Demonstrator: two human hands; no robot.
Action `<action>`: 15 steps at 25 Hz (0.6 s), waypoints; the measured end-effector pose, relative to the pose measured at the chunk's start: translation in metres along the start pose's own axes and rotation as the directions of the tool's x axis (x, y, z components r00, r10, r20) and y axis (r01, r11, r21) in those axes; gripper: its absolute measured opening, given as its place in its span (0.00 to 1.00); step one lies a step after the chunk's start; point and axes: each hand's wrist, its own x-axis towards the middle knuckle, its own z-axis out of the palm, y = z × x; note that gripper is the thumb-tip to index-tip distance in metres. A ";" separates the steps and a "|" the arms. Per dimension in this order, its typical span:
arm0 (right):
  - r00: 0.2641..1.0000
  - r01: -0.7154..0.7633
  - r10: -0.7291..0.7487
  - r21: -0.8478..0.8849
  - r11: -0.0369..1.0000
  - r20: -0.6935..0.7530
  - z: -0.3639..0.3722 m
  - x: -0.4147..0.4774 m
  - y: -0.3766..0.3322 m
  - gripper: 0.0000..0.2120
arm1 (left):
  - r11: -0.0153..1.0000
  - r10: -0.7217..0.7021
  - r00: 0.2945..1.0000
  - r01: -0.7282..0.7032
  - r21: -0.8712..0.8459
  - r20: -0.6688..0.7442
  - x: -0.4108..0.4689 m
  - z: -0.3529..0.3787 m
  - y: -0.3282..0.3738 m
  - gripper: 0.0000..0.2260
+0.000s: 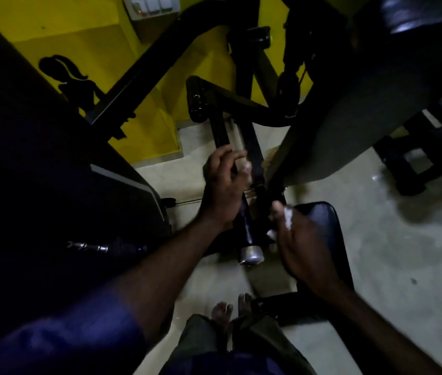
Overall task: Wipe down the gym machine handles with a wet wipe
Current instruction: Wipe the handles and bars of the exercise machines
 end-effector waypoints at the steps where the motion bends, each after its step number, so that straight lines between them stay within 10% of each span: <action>1: 0.996 0.090 -0.089 0.083 0.993 -0.012 -0.001 0.017 0.000 0.22 | 0.977 -0.183 0.980 0.173 -0.120 -0.075 -0.019 -0.008 -0.002 0.17; 3: 0.911 0.402 -0.398 -0.021 0.915 0.106 0.010 0.044 -0.007 0.16 | 0.787 -0.520 0.854 0.480 -0.388 0.002 -0.061 -0.027 0.003 0.17; 6: 0.548 0.794 -0.623 -0.113 0.598 0.558 0.030 0.062 0.007 0.12 | 0.517 -0.696 0.651 0.747 -0.417 0.303 -0.110 -0.047 0.021 0.07; 10: 0.143 0.976 -0.628 -0.005 0.217 0.765 0.026 0.114 0.002 0.22 | 0.547 -0.687 0.650 0.757 -0.358 0.326 -0.136 -0.038 0.028 0.20; 15: 0.414 0.907 -0.599 -0.250 0.340 0.686 0.057 0.224 -0.025 0.24 | 0.599 -0.673 0.701 0.704 -0.382 0.235 -0.133 -0.028 0.027 0.29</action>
